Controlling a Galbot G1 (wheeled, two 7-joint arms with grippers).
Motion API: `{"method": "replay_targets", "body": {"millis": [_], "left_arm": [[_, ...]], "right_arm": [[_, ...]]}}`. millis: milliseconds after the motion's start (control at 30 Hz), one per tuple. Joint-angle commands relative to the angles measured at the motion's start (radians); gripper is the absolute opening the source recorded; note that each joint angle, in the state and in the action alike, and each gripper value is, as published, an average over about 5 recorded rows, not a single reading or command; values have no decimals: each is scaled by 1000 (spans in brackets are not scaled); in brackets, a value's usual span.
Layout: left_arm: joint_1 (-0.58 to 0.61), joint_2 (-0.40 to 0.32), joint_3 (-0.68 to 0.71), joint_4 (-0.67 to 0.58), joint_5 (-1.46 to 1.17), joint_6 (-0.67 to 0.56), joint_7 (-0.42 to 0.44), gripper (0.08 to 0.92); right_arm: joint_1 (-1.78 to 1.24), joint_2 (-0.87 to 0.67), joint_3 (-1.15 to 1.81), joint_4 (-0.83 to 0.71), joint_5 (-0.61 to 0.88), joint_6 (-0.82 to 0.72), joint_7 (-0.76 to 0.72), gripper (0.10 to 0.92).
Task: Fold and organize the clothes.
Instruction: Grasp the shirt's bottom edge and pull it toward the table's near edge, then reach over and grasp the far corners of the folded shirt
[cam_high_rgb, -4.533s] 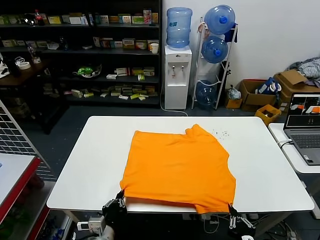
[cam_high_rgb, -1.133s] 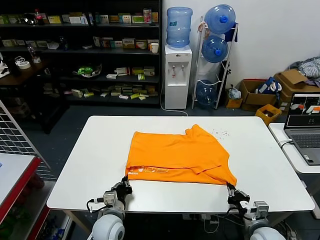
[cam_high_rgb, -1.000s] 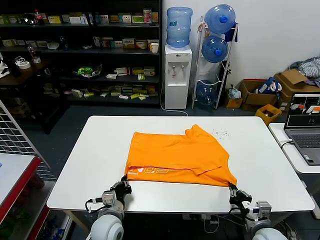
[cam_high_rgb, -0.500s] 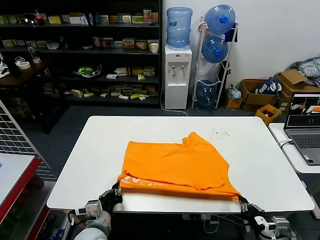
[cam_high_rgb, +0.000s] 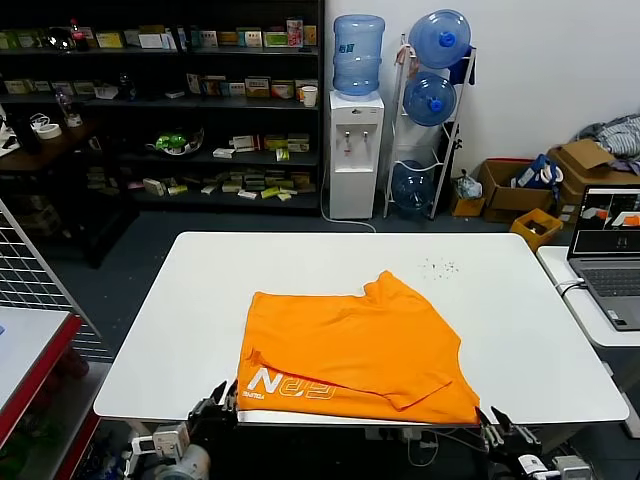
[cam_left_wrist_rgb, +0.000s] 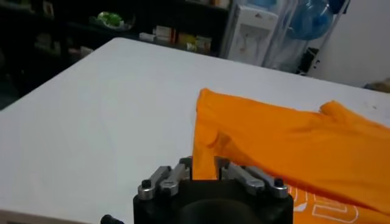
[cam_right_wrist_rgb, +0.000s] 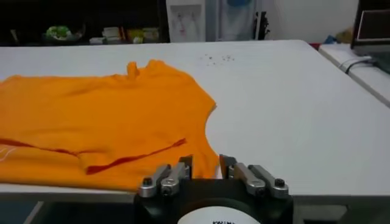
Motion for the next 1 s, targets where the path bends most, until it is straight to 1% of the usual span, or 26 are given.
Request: {"method": "replay_targets", "body": {"millis": [33,100,167,233,300,433,533,633,733,867,1000], "left_arm": [[-249,95,-39,19,-78,4,49,430],[-377,106,4,117,-112,3,64,490],[-518,101,68,246,-135,1,80,551],[-659,79,134,406,-138,-3,104,603],[-766,46,186,557,-131,-9,133,664],[-912,-22,240,792,-98,-18,193,770],[-963,-53,248,905,-87,-8,218,812],[-969,-58,257,948,-88,3,237,821],[-949,-53,270,958,-92,9,246,822],[-919,-51,284,943,-102,21,241,823],[-913,-56,308,927,-110,30,232,823]], "right_arm": [[364,-120,-83,-29,59,-41,9,562],[571,-116,-192,-131,87,-62,31,622],[770,-88,-309,-262,110,-74,52,683],[972,-31,-426,-427,127,-78,71,734],[1126,32,-513,-590,113,-71,68,781],[1305,156,-604,-849,56,-58,35,819],[1358,218,-628,-964,41,-68,15,822],[1360,248,-633,-1035,20,-78,-5,823],[1339,258,-627,-1079,2,-88,-22,823],[1308,252,-619,-1094,-5,-106,-33,823],[1292,248,-611,-1099,-1,-125,-35,823]]}}
